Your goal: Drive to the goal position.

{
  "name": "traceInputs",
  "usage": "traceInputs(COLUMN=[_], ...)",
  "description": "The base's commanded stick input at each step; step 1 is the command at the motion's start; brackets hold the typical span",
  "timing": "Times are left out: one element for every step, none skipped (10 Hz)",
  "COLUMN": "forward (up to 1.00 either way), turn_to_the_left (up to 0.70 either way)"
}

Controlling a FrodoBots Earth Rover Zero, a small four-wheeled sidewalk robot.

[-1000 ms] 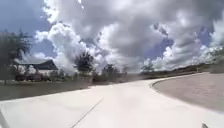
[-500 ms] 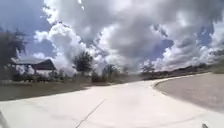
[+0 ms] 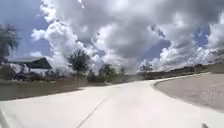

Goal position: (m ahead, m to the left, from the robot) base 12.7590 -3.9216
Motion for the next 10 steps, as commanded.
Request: traceInputs(forward=[0.85,0.85,0.85,0.85,0.85,0.85,0.85,0.85,0.85,0.85], turn_to_the_left=[0.0,0.0,0.0,0.0,-0.21,-0.34,-0.34,0.0,0.0,0.0])
